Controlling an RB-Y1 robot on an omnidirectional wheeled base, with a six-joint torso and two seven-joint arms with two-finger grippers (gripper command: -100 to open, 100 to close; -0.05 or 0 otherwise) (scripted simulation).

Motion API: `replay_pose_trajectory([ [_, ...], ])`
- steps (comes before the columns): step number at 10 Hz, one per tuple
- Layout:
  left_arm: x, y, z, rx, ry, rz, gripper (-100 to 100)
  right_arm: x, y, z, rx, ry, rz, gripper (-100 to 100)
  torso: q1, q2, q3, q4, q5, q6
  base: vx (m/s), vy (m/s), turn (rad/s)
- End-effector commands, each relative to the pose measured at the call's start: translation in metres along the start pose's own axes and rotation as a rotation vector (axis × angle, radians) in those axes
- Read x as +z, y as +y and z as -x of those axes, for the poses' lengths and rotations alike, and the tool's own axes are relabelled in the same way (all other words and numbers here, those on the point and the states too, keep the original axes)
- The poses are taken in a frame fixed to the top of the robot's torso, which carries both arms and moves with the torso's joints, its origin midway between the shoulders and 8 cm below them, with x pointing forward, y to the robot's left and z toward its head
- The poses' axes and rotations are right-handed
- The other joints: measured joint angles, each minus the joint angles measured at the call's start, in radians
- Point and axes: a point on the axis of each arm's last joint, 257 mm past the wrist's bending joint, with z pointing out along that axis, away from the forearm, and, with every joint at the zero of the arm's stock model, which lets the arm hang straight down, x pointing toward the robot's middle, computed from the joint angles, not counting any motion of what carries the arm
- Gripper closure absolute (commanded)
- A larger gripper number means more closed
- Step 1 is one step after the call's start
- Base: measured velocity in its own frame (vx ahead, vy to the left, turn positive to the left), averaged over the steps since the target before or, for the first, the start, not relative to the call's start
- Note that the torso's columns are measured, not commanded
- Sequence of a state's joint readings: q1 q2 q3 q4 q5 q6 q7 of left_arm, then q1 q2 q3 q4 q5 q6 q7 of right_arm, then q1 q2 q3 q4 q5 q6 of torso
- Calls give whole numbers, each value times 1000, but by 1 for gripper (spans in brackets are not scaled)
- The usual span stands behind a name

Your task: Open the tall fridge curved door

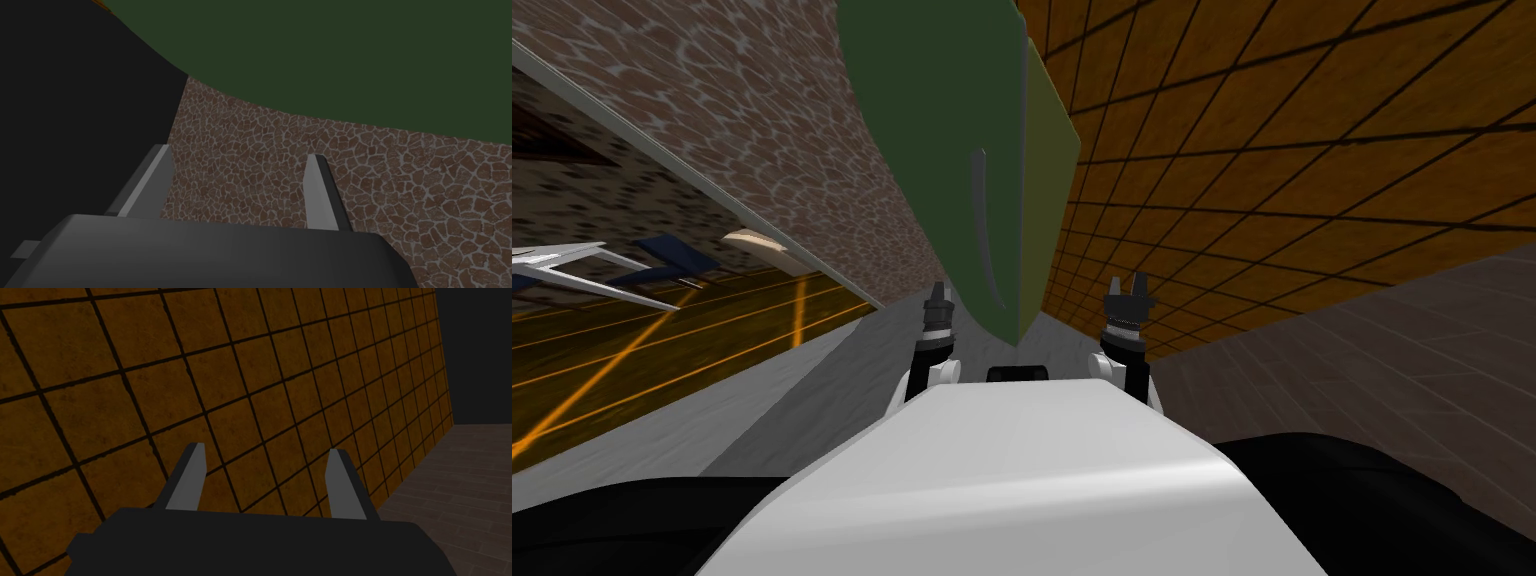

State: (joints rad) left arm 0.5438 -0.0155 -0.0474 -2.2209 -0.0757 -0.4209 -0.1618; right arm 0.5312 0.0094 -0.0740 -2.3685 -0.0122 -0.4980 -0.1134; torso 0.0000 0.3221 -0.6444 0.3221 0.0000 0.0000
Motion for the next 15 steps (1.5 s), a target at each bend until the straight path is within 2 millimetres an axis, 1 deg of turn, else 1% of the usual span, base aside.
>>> replay_pose_trajectory([
  [1, 0, 0, 0, 0, 0, 0, 0, 0, 0, 0, 0, 0, 0, 0, 0, 74, -147, 74, 0, 0, 0, 0, 0],
  [4, 0, 0, 0, 0, 0, 0, 0, 0, 0, 0, 0, 0, 0, 0, 0, 296, -590, 295, 0, 0, 0, 0, 0],
  [5, -2, 4, -4, 22, 37, -2, -100, 0, 0, 0, 0, 0, 0, 0, 0, 369, -738, 369, 0, 0, 13, -7, 10],
  [6, -3, 7, -7, 38, 61, -3, -100, 0, 0, 0, 0, 0, 0, 0, 0, 403, -807, 402, 0, 0, 16, -18, 14],
  [7, -5, 12, -9, 54, 84, -2, -100, 0, 0, 0, 0, 0, -1, 0, 0, 412, -827, 412, 0, 0, 21, -25, 17],
  [11, -13, 40, -16, 112, 148, 10, -100, 0, 0, 0, 0, 0, -1, 0, 0, 415, -832, 416, 0, 0, 43, -39, 25],
  [15, -23, 70, -17, 158, 177, 25, -100, 0, 0, 0, 0, 0, -1, 0, -1, 416, -832, 416, 0, 0, 56, -62, 32],
])
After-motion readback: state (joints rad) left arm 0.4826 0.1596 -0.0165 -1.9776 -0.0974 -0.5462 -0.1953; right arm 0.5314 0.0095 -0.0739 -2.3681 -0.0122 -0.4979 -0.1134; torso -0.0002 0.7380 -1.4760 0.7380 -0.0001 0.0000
